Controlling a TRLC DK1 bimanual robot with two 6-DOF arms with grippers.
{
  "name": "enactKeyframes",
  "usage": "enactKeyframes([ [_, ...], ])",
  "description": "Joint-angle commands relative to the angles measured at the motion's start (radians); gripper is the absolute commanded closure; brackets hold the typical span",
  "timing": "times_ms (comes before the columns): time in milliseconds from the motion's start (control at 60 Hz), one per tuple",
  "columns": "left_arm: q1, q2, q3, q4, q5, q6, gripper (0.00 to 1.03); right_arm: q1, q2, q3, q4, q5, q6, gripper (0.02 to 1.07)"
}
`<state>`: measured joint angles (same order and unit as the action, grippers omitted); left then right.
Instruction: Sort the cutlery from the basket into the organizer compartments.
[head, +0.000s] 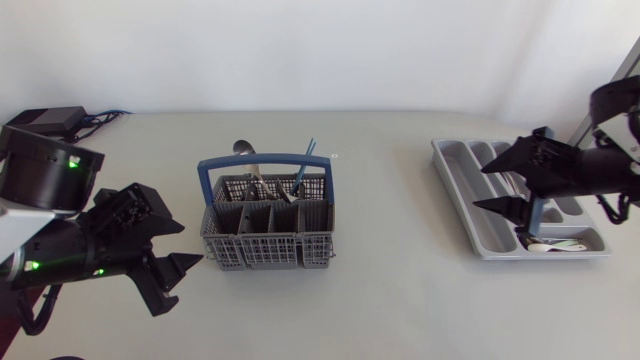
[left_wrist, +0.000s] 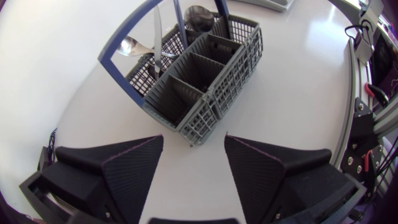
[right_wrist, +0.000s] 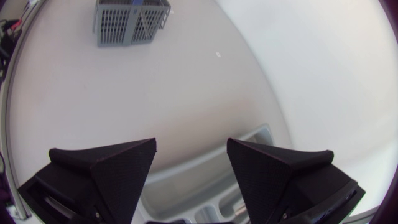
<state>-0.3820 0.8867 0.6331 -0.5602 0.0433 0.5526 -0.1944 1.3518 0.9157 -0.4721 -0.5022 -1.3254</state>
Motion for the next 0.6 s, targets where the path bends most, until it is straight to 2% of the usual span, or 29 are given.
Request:
enactKeyframes([
  [0,-0.003,-0.012,-0.058,0.036,0.001,0.043,0.39,0.125,-0.005,-0.026,0.041,0.013,0.224,0.24],
  [133,0.008,-0.009,-0.107,0.089,0.013,0.063,0.39,0.282,0.024,-0.005,0.13,0.036,0.411,0.24],
  [433,0.008,-0.015,-0.174,0.191,0.023,0.072,0.39,0.556,0.035,0.064,0.138,0.1,0.713,0.24],
  [583,0.011,-0.017,-0.199,0.24,0.038,0.092,0.39,0.694,0.004,0.077,0.139,0.197,0.865,0.25],
])
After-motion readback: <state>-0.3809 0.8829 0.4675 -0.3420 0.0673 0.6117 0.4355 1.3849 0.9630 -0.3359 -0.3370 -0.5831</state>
